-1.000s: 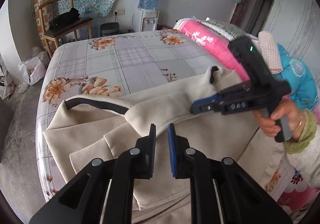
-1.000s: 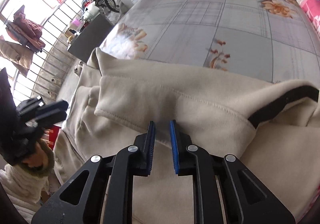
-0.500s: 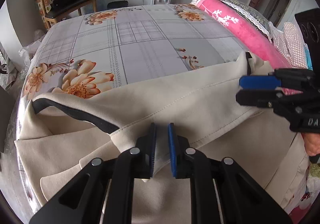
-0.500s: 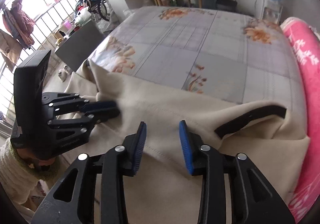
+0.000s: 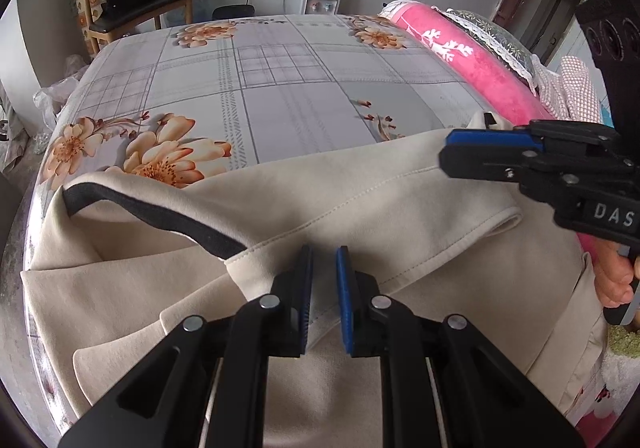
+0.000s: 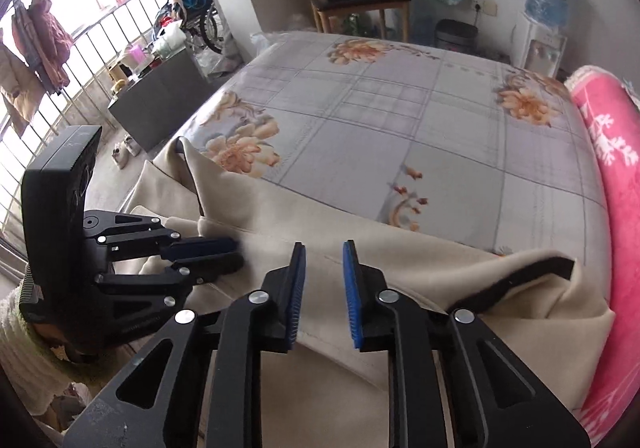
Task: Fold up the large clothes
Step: 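Lift the held collar and fold it over the body toward the hem, then open both grippers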
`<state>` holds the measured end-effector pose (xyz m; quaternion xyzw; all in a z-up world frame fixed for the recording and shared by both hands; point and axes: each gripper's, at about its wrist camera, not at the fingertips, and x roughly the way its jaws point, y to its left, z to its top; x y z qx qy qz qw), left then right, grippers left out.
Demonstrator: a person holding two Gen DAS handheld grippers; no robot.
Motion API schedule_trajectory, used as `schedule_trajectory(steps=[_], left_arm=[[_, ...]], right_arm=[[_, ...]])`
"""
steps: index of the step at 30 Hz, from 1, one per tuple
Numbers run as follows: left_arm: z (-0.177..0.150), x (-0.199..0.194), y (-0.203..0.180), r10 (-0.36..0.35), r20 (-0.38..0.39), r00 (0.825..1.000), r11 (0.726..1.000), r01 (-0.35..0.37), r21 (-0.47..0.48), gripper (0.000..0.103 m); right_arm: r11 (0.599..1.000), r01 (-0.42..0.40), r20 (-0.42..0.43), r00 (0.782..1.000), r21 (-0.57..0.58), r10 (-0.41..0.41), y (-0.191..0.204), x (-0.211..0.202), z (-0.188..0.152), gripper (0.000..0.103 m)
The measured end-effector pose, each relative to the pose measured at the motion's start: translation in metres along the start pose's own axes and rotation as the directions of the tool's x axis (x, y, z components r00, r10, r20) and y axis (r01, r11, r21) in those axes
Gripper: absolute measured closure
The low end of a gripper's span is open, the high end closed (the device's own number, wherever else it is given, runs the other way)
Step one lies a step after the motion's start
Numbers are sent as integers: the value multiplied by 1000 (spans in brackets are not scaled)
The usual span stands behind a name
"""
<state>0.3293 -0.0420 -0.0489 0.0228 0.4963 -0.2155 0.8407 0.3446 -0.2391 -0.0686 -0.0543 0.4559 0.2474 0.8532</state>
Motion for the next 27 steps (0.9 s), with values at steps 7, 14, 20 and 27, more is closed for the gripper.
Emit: schedule_trajectory(steps=[7,14,20,27], left_arm=[[-1,-2,3,-14,4,1000,1000,14,-20,91],[-4,-2,4,-11,18,1000,999,12,-32,91],[-6,-15,6,29,-30,999,996,-31,-81,91],[-49,-92,13,84,35,996,988,-79,-134,75]], right_arm=[[1000,11,-74,997,6,-11,4,20,-12,92],[993,78,-97,993,84,-69,-15,6,-45,93],[961,-20,-16,1000,277,26,-36,-35,-67,82],[967,-34,47,999,251,22,-9,-108,-113,41]])
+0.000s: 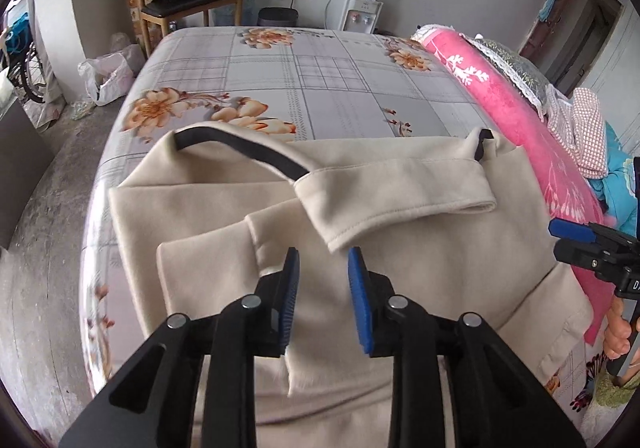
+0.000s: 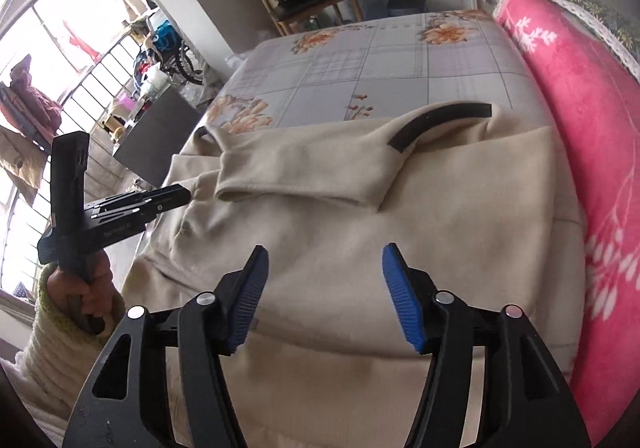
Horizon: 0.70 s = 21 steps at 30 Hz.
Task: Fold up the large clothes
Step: 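Lift the held collar and fold it over the body toward the hem, then open both grippers, then grasp the side edge of the folded jacket with the left gripper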
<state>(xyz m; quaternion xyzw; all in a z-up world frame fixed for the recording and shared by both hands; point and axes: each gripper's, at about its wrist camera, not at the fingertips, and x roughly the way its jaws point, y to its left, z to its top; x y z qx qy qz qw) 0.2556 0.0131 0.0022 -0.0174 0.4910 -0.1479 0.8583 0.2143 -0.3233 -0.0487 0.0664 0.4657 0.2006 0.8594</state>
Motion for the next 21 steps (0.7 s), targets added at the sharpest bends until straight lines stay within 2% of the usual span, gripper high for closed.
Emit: schedule_trajectory(steps=[2,5,8,12,17,21], left_arm=[[-22,-26,11,19,35,999,999,-18,-30,72],[-64,-60,27,51,76,996,995,-44,-93,70],[-108,-83,40,64,93,994,986,-49,-158,70],[-152,-97,47,80,112,990,980,-58,-189,70],[-177,-91,54,95,106,990,975,-71,-210,70],[-176,-85,60,114,95,989,972,-91,-216,70]], right_arm=[[1000,-16,3,1000,-25,16,12,-13,-19,32],[998,-34,-9,999,-58,33,29,-21,-49,28],[997,-27,-45,999,-78,24,45,-15,-77,27],[994,5,-72,997,-109,-13,58,-1,-106,26],[990,74,-122,989,-124,-90,55,28,-123,26],[987,87,-105,989,-133,-101,56,30,-124,25]])
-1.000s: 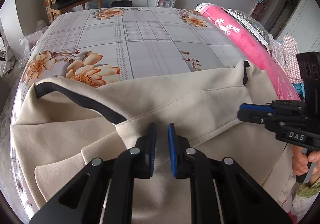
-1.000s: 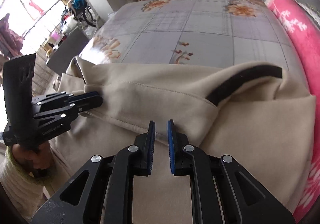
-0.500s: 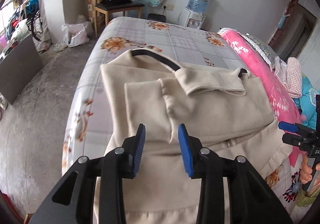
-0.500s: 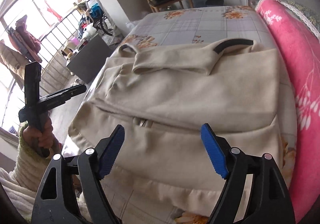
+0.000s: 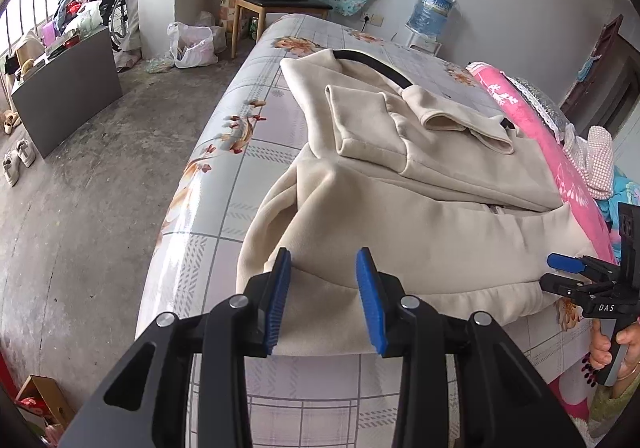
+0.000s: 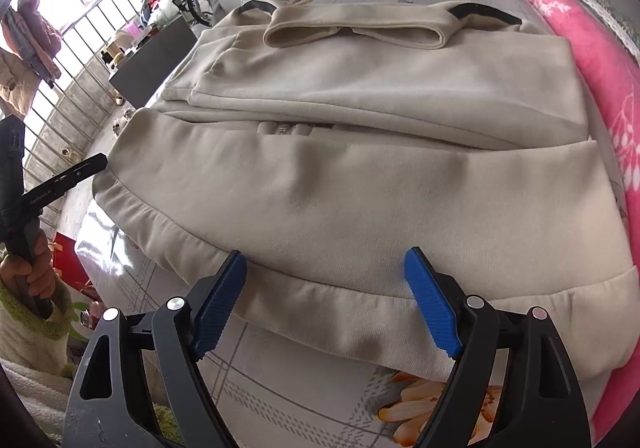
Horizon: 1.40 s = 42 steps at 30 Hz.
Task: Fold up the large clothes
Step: 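Grasp the side edge of the folded jacket with the left gripper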
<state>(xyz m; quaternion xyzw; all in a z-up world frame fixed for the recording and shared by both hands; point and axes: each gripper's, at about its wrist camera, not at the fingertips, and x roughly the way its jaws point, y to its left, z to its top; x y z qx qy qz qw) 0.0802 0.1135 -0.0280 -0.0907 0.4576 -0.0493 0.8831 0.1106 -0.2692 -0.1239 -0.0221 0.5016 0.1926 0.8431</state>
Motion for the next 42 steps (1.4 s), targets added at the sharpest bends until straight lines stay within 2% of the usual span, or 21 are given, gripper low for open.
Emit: schedule_trajectory(steps=[5,9,14,18,21,24,27,28,30,31,34,35,37,38,39,40,42], left_arm=[[9,8,8,39,-20,999,999,-40,-34,70],[13,15,20,-10,-63,998,998,6,-69,70],[17,5,27,-144,-46,989,987,139,-84,70],[21,19,32,-120,-111,987,990,110,-94,70],[23,33,35,-134,-154,979,987,117,-114,70],[27,34,32,-192,-153,969,978,176,-112,70],[31,30,31,-296,-139,945,952,281,-120,68],[33,32,32,-293,-144,945,953,277,-124,68],[34,41,33,-226,-180,957,971,205,-127,68],[35,46,33,-211,-197,957,974,188,-130,69],[38,48,29,-213,-190,958,974,193,-119,70],[39,46,28,-256,-172,951,964,236,-125,70],[39,38,28,-365,-121,923,927,348,-144,70],[40,35,28,-391,-102,915,916,375,-145,70],[41,34,28,-391,-99,915,916,375,-145,70],[41,38,28,-361,-115,925,928,344,-145,70],[42,50,28,-268,-171,948,959,245,-145,70]], right_arm=[[1000,3,-2,1000,-1,-3,1,2,2,24],[1000,-1,-1,1000,-4,1,0,1,1,24],[1000,0,2,1000,-5,0,0,1,1,24],[1000,4,6,1000,-10,-4,1,2,1,24],[1000,5,4,1000,-10,-5,1,2,2,24],[1000,7,5,1000,-11,-7,1,2,2,24],[1000,11,7,1000,-13,-11,1,2,1,24],[1000,13,7,1000,-15,-13,1,2,1,24],[1000,16,7,1000,-18,-15,2,3,1,24],[1000,16,6,1000,-18,-16,2,3,1,24],[1000,16,6,1000,-17,-16,3,3,1,24],[1000,16,7,1000,-17,-16,3,2,1,24],[1000,18,7,1000,-18,-18,3,2,1,24],[1000,18,8,1000,-19,-18,3,2,1,24],[1000,18,8,1000,-18,-18,3,2,0,24],[1000,19,8,1000,-19,-19,3,2,0,24],[1000,20,7,1000,-21,-20,3,3,0,24]])
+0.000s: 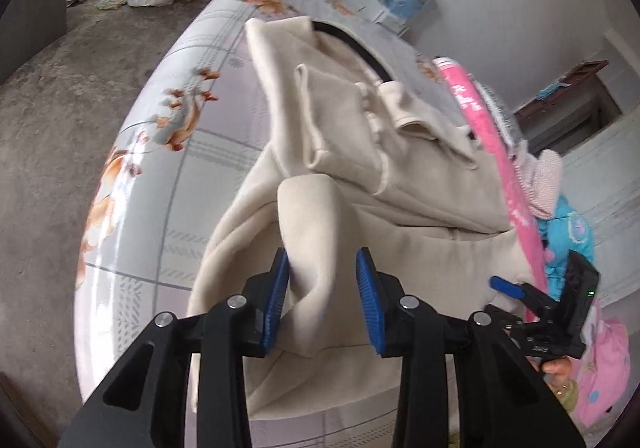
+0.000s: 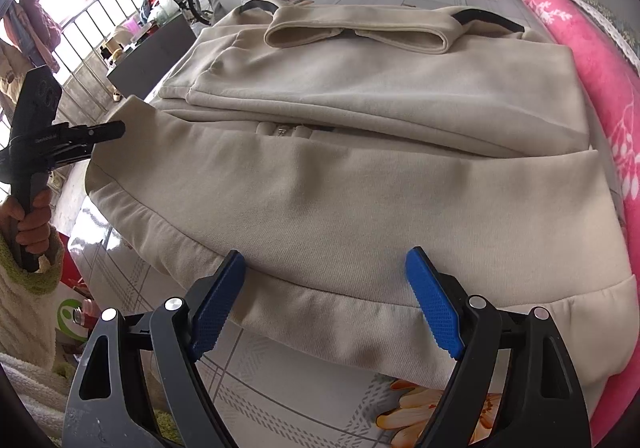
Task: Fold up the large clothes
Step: 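Grasp the side edge of the folded jacket with the left gripper, then hold the side edge with the left gripper while the right gripper grasps it beside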
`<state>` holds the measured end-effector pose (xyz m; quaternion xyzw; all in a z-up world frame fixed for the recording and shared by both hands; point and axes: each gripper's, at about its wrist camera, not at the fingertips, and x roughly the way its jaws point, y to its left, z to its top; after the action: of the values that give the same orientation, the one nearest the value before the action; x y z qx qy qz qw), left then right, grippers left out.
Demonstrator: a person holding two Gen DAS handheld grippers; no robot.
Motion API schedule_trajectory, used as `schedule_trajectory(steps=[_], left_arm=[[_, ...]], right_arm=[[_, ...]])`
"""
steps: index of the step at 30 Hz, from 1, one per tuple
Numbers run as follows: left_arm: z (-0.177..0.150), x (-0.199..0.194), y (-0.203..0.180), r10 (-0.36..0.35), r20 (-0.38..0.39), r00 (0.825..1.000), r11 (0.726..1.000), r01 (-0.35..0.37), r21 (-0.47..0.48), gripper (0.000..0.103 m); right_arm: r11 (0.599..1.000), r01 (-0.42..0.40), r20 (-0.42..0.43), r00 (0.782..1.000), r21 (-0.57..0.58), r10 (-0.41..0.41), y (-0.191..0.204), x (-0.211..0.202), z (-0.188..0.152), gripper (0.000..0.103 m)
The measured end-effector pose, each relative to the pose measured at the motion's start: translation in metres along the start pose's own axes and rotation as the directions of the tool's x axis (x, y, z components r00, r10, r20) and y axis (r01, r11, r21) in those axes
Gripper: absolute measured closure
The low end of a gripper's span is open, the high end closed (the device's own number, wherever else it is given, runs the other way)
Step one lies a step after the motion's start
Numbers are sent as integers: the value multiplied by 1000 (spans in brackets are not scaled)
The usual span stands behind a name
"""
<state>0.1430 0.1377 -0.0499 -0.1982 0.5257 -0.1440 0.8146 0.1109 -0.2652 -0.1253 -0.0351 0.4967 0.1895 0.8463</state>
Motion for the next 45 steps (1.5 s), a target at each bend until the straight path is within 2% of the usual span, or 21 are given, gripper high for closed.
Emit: schedule_trajectory(steps=[1,3,5,7,12,16,18,19,22,25,28,29,35,42,45], left_arm=[[1,5,3,11,-16,1000,1000,-11,-13,70],[2,5,6,-14,-6,1000,999,14,-32,70],[2,2,5,-27,16,999,999,28,-24,85],[0,-4,1,-56,45,997,998,56,-6,88],[-5,2,-8,62,9,998,997,-63,54,88],[-7,6,-18,170,21,985,979,-171,112,86],[-12,10,-29,253,50,966,951,-258,168,86],[-15,12,-37,301,70,951,928,-309,208,86],[-28,22,-58,438,142,888,828,-460,321,86],[-36,28,-69,515,201,834,745,-551,375,86],[-39,30,-72,543,231,807,710,-588,388,86],[-39,31,-72,549,236,802,702,-596,391,86],[-39,31,-73,564,245,789,690,-613,385,86],[-39,32,-76,569,239,786,694,-616,372,86],[-40,32,-77,571,238,786,695,-617,369,86]], right_arm=[[1000,0,-1,1000,-1,0,0,0,0,24],[1000,-1,-1,1000,-1,1,0,0,0,24],[1000,0,0,1000,-1,0,0,0,0,24],[1000,1,0,1000,-2,-1,0,0,0,24],[1000,3,3,1000,-3,-3,0,0,0,24],[1000,0,6,1000,4,0,-1,-1,-1,24],[1000,-3,12,1000,13,3,-2,-3,-2,24],[1000,-1,16,1000,21,1,-4,-5,-3,24],[998,-11,48,999,62,8,-15,-19,-9,24],[993,-8,103,995,118,-4,-34,-44,-17,24],[980,15,166,985,198,-48,-63,-72,-27,25],[974,19,187,980,227,-62,-74,-81,-30,30],[943,58,204,970,326,-130,-124,-97,-26,50],[947,106,151,976,303,-158,-144,-68,-2,60],[948,118,113,981,296,-157,-149,-58,-1,65]])
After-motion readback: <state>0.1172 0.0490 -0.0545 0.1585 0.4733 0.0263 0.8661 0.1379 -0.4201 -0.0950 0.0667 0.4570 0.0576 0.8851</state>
